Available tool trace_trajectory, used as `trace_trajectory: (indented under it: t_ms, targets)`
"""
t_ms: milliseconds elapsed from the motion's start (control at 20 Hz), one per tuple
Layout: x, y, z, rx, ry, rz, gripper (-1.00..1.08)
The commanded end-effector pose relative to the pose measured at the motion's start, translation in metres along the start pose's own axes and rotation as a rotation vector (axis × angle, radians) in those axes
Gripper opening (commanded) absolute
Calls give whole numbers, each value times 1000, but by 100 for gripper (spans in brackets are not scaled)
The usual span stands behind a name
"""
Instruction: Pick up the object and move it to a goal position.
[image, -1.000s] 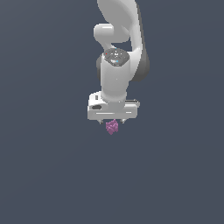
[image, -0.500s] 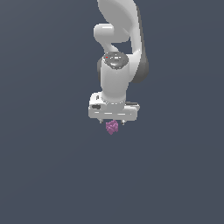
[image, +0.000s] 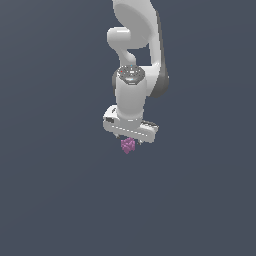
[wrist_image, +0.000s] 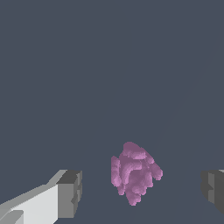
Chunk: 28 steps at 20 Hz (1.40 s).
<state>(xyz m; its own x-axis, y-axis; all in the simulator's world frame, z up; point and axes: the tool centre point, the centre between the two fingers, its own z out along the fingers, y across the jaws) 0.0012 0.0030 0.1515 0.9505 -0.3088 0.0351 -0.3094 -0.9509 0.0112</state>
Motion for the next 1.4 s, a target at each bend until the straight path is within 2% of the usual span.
trace_trajectory:
  t_ms: [0, 850, 1350]
  targets:
    - [-4, 1, 5, 2, -4, 73, 100]
    - [-30, 9, 38, 3, -30, 559, 100]
    - [-39, 13, 48, -2, -36, 737, 100]
